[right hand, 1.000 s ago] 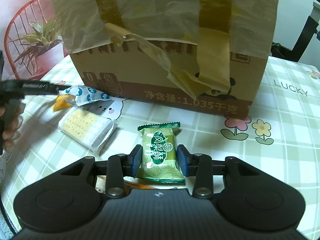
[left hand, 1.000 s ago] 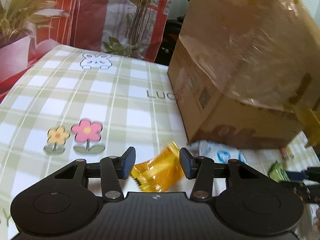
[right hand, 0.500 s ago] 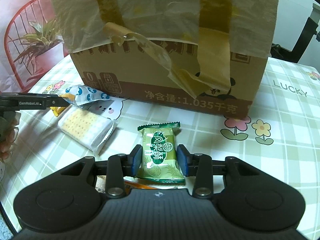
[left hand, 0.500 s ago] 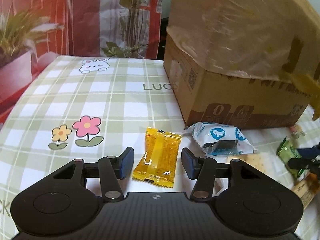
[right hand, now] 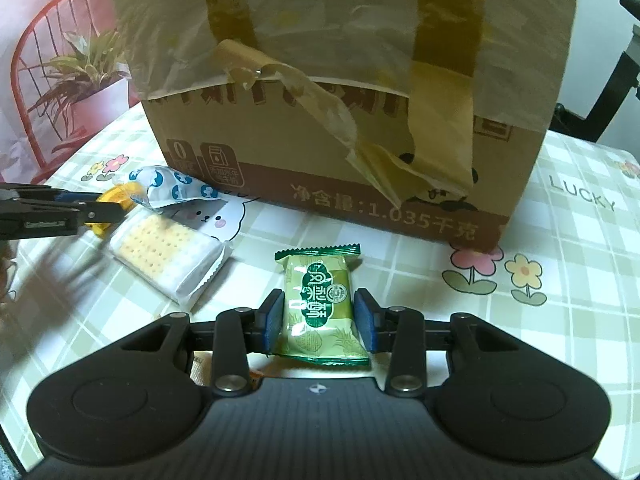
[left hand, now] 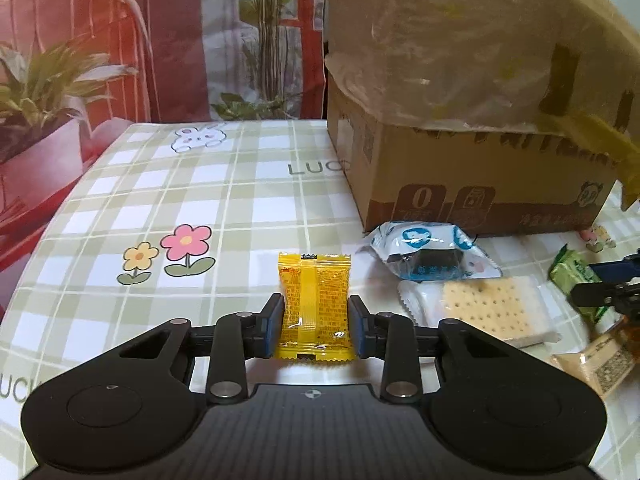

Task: Organize snacks
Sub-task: 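Grasp the yellow pouch with the left tool while the right grasps the green packet, then lift both packets over the lined box and open both tools to drop them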

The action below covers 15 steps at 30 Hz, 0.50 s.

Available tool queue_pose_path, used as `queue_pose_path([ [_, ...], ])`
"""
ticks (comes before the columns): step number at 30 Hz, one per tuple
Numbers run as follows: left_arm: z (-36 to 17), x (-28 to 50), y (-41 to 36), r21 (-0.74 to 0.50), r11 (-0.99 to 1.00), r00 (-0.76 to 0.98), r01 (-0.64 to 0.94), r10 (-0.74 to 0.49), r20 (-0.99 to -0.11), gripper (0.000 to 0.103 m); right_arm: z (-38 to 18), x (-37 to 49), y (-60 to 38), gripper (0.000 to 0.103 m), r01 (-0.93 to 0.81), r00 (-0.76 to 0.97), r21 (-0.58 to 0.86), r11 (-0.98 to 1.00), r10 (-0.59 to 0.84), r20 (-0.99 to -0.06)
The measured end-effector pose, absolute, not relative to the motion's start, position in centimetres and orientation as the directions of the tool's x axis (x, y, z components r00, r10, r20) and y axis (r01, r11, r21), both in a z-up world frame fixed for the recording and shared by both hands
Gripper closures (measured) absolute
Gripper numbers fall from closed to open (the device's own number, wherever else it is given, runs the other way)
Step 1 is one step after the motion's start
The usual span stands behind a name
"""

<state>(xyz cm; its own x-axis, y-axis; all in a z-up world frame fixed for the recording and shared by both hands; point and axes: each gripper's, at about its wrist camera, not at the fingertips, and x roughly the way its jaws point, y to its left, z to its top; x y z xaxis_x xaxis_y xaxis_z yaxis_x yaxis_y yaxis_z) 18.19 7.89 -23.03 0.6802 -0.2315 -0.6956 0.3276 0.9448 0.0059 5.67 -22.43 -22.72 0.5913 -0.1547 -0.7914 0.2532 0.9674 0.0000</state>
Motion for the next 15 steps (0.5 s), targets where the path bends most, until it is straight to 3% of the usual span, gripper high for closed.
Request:
queue_pose_path([
  [15, -18.4, 14.8, 8.2, -0.025, 0.955, 0.752, 0.297, -0.249, -0.611, 0.067, -19.6, 3.1, -21.9, 0.065, 0.195, 0.683, 0.045, 0.980, -0.103, -0.723],
])
